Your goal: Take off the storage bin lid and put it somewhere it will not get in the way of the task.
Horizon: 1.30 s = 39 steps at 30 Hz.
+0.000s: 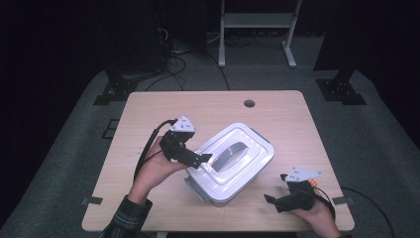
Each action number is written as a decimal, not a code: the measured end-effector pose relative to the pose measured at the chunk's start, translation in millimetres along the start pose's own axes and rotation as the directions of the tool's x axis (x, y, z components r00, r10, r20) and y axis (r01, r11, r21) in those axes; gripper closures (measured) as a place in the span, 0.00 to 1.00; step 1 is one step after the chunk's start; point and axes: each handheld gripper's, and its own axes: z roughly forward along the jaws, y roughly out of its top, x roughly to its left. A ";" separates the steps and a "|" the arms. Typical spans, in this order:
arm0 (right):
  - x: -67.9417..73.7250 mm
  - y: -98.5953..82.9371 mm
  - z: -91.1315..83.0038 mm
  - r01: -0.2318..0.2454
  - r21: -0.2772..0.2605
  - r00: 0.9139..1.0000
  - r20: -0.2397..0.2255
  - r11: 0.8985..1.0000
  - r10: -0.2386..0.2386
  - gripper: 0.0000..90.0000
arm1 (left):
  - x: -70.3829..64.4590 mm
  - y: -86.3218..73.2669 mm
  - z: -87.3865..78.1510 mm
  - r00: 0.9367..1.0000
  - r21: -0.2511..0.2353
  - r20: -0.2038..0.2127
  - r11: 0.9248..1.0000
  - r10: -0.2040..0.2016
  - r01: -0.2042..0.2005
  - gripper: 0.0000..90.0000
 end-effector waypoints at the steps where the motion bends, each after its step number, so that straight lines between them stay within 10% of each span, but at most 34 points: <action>1: -0.5 -0.5 2.6 0.000 0.010 1.000 0.003 1.000 0.000 0.02 | -2.0 1.3 1.1 1.000 0.003 0.005 1.000 0.008 -0.008 0.02; 11: 0.6 -4.4 16.1 0.014 0.067 1.000 0.013 0.998 -0.015 0.00 | -18.5 7.9 19.1 0.999 -0.001 0.031 0.999 0.032 -0.032 0.06; 39: 4.0 -3.6 22.8 0.035 0.070 0.998 0.050 0.997 -0.039 0.00 | -41.2 12.0 51.4 0.997 0.000 0.051 0.999 0.050 -0.050 0.55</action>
